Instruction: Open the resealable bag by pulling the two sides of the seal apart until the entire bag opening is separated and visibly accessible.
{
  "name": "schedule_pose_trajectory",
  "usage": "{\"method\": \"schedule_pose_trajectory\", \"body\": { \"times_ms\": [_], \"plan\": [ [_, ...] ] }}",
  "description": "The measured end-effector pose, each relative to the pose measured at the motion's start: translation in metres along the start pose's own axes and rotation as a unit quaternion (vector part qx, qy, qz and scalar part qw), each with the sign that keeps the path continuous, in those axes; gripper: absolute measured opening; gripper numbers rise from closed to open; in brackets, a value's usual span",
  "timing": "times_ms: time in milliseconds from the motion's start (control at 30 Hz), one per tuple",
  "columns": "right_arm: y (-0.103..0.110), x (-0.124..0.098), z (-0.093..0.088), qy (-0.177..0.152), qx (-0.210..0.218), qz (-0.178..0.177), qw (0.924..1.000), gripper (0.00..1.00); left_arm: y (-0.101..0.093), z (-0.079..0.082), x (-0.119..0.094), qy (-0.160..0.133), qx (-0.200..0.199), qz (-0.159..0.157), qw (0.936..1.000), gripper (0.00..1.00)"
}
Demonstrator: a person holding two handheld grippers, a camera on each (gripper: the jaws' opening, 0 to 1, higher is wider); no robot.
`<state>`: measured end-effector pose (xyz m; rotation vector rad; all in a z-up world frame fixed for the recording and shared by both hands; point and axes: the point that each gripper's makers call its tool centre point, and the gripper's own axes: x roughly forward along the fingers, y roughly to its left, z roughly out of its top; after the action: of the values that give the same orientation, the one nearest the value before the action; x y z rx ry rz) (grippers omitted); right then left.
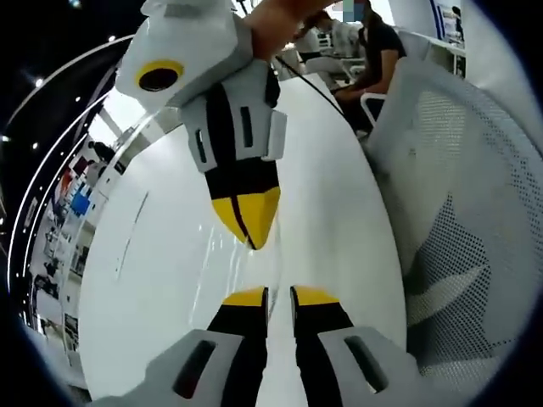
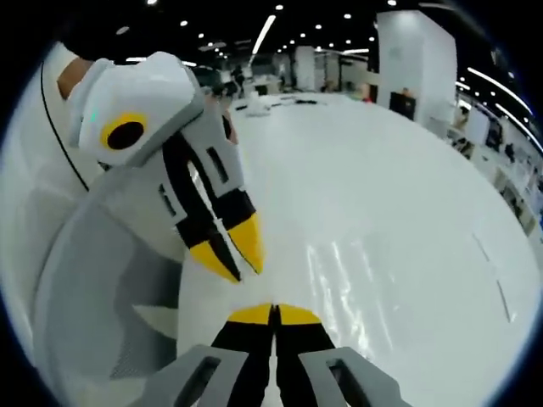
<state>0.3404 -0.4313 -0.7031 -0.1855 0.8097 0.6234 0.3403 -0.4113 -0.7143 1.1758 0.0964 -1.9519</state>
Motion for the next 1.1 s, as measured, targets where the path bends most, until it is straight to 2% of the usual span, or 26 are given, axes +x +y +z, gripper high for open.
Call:
{"method": "schedule_pose_trajectory", "body": {
  "times_ms": [67,200,467,633,700,867,1000,1033,1100],
  "plan": [
    [-0.002,-0.002,0.003,-0.005,-0.002,-0.008,1.0,0.0,0.0,-0.003,0.002,0.013,0.005,-0.002,0.9999,0.01],
    [-0.009,-0.004,0.006,-0.009,-0.013,-0.029,0.9995,0.0,-0.002,-0.002,0.004,0.013,0.007,-0.008,0.9999,0.01],
    [-0.031,-0.016,0.021,-0.026,-0.041,-0.107,0.9931,0.0,0.001,0.002,0.006,0.015,0.018,-0.009,0.9997,0.0],
    [-0.042,-0.023,0.031,-0.026,-0.094,-0.162,0.9819,0.0,0.005,0.003,0.006,0.017,0.013,-0.01,0.9997,0.0],
    [-0.043,-0.025,0.034,-0.029,-0.099,-0.173,0.9795,0.0,0.006,0.003,0.006,0.017,0.012,-0.01,0.9997,0.0],
    [-0.052,-0.036,0.048,-0.052,-0.106,-0.223,0.9677,0.0,0.01,0.006,0.005,0.015,-0.003,-0.012,0.9998,0.0],
    [-0.053,-0.041,0.055,-0.062,-0.116,-0.242,0.9613,0.0,0.012,0.008,0.005,0.018,-0.008,-0.012,0.9997,0.0],
    [-0.055,-0.044,0.057,-0.065,-0.122,-0.256,0.9567,0.0,0.013,0.008,0.005,0.019,-0.006,-0.011,0.9997,0.0],
    [-0.059,-0.048,0.059,-0.068,-0.124,-0.27,0.9524,0.0,0.014,0.009,0.005,0.021,-0.005,-0.011,0.9997,0.0]
  ]
}}
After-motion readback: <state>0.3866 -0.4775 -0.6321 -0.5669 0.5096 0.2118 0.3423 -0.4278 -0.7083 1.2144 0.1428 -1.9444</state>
